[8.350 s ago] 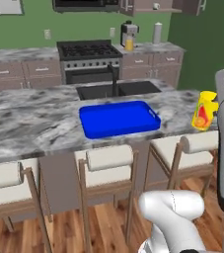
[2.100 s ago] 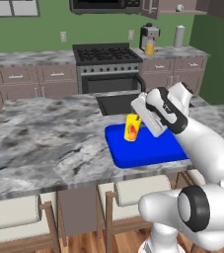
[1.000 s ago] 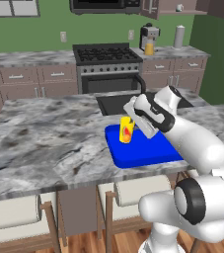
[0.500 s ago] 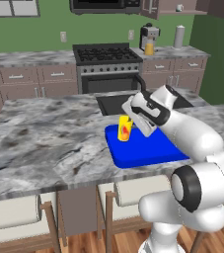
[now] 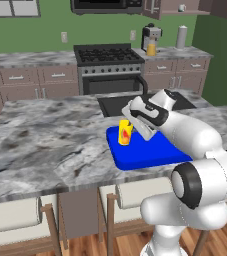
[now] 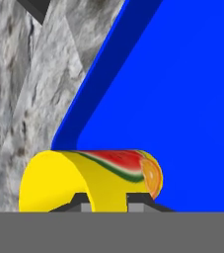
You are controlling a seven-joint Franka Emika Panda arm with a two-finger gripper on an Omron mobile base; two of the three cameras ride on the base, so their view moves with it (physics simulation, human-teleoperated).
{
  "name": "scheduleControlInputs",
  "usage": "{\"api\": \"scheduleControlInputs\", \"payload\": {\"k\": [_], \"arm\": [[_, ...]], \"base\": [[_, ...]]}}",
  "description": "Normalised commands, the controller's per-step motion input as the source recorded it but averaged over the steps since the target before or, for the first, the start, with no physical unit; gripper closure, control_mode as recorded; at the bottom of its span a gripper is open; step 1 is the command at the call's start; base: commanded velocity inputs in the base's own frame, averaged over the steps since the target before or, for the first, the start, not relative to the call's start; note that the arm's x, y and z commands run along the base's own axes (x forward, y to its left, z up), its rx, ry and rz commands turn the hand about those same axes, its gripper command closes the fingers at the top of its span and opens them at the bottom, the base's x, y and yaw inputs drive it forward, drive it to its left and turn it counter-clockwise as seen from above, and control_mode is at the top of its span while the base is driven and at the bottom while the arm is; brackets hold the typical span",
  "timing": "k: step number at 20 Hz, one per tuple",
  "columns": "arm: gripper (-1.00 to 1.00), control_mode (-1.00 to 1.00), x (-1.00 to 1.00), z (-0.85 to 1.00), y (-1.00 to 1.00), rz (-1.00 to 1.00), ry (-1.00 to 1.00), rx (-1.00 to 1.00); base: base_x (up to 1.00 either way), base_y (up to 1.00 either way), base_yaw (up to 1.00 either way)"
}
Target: There is a tray on the dining counter. Grab the cup, mug, and pitcher and place them on the tray. The pitcher may be placed next to the tray if it cannot fit the tray.
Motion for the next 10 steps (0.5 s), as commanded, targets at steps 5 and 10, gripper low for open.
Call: {"api": "scheduleControlInputs", "payload": {"k": [5,10], "arm": [[1.00,-1.00,0.05,-0.24,0.10,0.00,0.00,-0.02],[1.00,-1.00,0.00,-0.19,0.07,0.00,0.00,-0.01]], "base": [[0.00,0.00,0.00],[0.00,0.00,0.00]]}}
